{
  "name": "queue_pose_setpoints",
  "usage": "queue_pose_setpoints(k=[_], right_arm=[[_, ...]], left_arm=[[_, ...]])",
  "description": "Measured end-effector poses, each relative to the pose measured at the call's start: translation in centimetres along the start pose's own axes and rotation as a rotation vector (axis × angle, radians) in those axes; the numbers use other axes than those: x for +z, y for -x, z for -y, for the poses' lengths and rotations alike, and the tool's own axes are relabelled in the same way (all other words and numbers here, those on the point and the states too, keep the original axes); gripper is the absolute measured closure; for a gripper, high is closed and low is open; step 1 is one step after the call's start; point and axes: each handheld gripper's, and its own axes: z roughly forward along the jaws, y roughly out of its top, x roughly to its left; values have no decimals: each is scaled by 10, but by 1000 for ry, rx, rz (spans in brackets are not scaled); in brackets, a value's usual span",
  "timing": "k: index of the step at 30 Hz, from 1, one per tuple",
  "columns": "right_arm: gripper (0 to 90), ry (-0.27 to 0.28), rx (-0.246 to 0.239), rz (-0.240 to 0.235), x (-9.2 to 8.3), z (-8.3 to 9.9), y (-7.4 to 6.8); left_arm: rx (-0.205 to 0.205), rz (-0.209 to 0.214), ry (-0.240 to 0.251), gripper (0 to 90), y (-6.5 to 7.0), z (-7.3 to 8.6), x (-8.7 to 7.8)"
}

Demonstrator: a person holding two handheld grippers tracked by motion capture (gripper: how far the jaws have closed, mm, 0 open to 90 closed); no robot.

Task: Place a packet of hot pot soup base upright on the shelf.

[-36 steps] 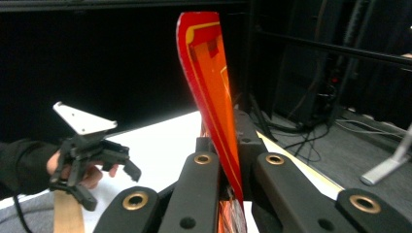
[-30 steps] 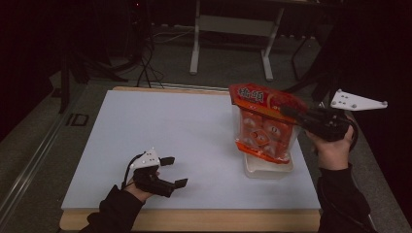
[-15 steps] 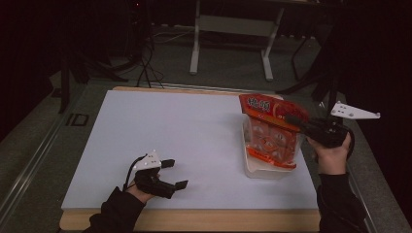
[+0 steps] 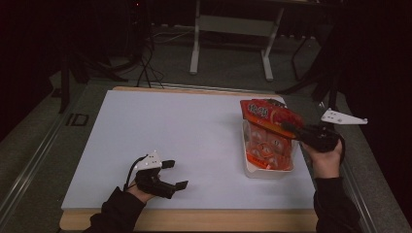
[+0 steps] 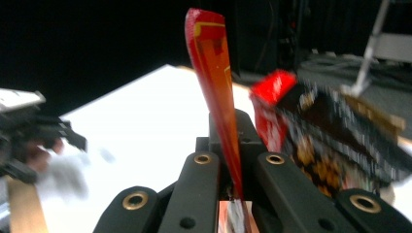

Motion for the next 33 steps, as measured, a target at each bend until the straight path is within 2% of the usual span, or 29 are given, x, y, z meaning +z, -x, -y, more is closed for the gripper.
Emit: queue_pose_setpoints(k=[1, 3, 4, 9, 10, 12, 13, 17, 21, 25, 27, 28, 29, 30, 33], right_arm=[[900, 2, 15, -6, 1, 5, 2], [900, -4, 8, 6, 1, 9, 3], [900, -17, 7, 35, 0, 20, 7], [900, -3, 28, 32, -7, 28, 10], [900, -17, 28, 51, -8, 30, 10], [900, -9, 60, 29, -7, 34, 14], [900, -6, 63, 33, -5, 36, 13], [891, 12, 72, 46, -6, 35, 15], [880, 16, 77, 40, -7, 32, 15], [797, -5, 41, 33, -4, 26, 6], [826, -2, 36, 35, -5, 24, 4], [834, -9, 23, 51, -5, 22, 1], [737, -2, 27, 47, -6, 18, -2], [700, 9, 28, 52, -7, 16, -3], [652, 23, 29, 53, -8, 13, -5]], left_arm=[[-2, 0, -3, 69, 0, 0, 0], [-1, -2, -6, 69, 0, 1, 1], [-2, -2, -6, 69, 0, 1, 1], [-5, -5, -13, 69, -2, 3, 2], [-5, -5, -14, 69, -2, 3, 2], [-8, -5, -16, 69, -2, 3, 3], [-8, -5, -16, 69, -2, 3, 3], [-17, -8, -13, 69, -4, 4, 2], [-19, -8, -16, 69, -4, 4, 3], [-14, -5, -21, 69, -3, 4, 4], [-12, -5, -21, 69, -3, 4, 4], [-14, -3, -21, 69, -3, 4, 4], [-12, -4, -22, 69, -3, 4, 4], [-14, -3, -20, 69, -3, 5, 3], [-15, -4, -19, 69, -3, 5, 3]])
